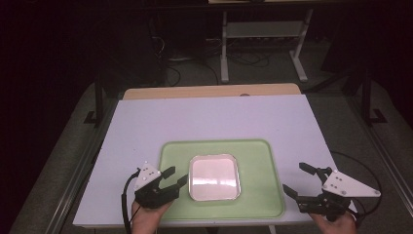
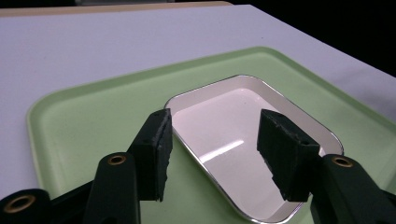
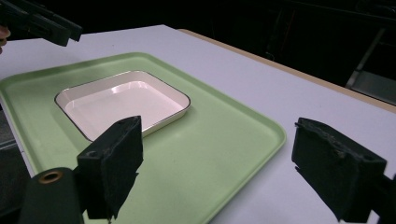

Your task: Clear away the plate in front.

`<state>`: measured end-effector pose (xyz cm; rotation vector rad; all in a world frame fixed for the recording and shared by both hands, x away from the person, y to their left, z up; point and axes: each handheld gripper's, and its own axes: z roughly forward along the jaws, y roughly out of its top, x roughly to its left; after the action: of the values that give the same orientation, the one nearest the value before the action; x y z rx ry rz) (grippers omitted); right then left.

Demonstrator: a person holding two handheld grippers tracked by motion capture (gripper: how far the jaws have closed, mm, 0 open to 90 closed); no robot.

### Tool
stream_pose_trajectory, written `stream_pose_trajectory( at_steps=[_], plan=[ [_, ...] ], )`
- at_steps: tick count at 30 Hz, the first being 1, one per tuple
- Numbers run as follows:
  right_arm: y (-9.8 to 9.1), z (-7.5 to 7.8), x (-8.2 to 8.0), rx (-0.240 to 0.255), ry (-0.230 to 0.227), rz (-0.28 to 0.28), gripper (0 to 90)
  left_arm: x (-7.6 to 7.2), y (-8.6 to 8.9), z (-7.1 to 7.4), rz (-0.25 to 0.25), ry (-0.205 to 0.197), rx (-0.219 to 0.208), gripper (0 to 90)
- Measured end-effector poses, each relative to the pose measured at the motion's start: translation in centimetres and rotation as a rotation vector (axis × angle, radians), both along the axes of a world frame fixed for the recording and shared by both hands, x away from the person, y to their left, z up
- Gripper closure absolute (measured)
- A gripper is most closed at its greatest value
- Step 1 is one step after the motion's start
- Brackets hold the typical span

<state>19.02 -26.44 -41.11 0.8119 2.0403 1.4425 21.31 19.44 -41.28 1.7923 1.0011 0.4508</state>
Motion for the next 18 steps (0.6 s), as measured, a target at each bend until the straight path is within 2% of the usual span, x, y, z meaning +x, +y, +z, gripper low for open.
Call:
stream_pose_trajectory(
  at_steps=[3,4,12,18],
  plan=[
    [0.0,0.0,0.0,0.001,-0.001,-0.001,15.4,-0.1,0.3,0.0,0.000,-0.004,-0.004,41.1],
    [-0.1,0.0,0.0,0.000,-0.001,-0.002,15.4,-0.1,0.5,0.1,-0.004,-0.010,0.010,40.7],
    [-0.1,-0.1,0.0,-0.002,0.005,-0.004,15.4,-0.4,1.4,0.2,-0.013,-0.040,0.038,37.1],
    [-0.3,-0.1,0.1,-0.003,0.008,-0.007,15.3,-0.4,2.0,0.3,-0.023,-0.043,0.045,36.2]
  ],
)
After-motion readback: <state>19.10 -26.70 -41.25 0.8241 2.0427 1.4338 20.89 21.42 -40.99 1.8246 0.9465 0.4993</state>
